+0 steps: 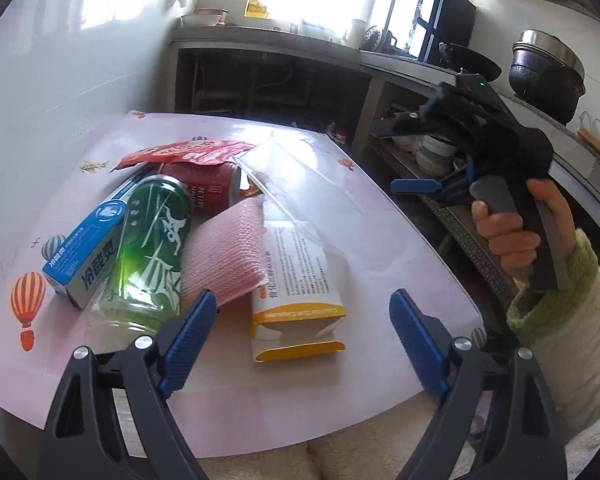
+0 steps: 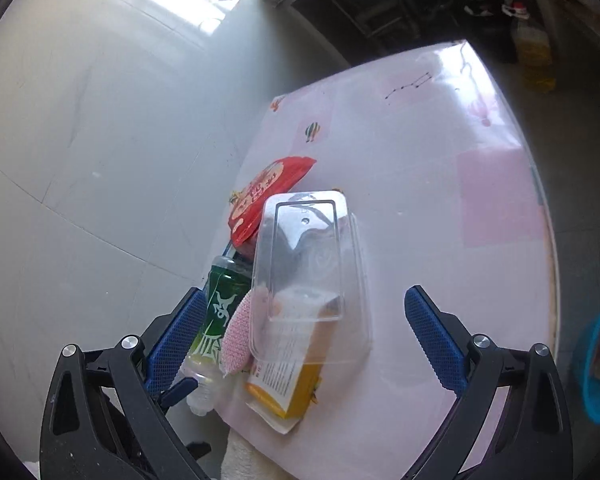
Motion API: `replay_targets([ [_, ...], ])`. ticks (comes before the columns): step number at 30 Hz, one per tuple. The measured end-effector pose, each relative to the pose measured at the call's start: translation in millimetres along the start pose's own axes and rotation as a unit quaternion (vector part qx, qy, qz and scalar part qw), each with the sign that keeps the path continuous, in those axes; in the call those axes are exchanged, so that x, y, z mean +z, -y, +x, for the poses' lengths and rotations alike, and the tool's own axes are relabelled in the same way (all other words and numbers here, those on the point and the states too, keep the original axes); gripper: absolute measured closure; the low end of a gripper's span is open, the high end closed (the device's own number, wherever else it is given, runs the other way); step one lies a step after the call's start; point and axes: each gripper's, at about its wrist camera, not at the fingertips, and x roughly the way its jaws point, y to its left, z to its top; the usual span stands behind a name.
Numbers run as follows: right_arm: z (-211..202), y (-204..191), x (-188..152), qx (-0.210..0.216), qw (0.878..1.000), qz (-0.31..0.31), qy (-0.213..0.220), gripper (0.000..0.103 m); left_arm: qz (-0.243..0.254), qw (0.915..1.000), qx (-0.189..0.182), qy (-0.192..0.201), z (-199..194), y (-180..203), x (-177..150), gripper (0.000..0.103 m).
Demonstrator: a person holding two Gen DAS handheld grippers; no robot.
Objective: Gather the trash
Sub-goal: 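Grasp the clear plastic container with the right tool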
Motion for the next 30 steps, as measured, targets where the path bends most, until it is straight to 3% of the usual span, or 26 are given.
replay_targets([
  [7, 59.4, -0.9, 33.4, -0.009, 0.997, -0.002, -0.074, 0.008, -0.01, 0.9998, -0.009, 0.012, -1.0, -12.6, -4.5, 0.017],
  [15, 100.9, -17.6, 37.7, -0.01, 0.99, -0.029, -0.135, 0.008, -0.02, 0.9996, -0.019, 0.004, 2.4, -20.2, -5.8, 0.017],
  [19, 115.7, -27.8, 27.8, -0.041, 0.985, -0.055, -0.159, 0.008, -0.032, 0.9991, -0.026, 0.005, -1.3, -22.6, -2.8, 0.017],
  [26, 129.4, -32.3, 14.8, -0.049, 0.982, -0.059, -0.173, 0.008, -0.086, 0.9947, -0.047, 0.033, -25.1, -71.8, 43.6, 0.017],
  [30, 127.8, -35.7, 9.7, -0.048, 0.983, -0.058, -0.166, 0.012, -0.174, 0.9809, -0.086, -0.015, -3.2, -131.3, 83.2, 0.017],
])
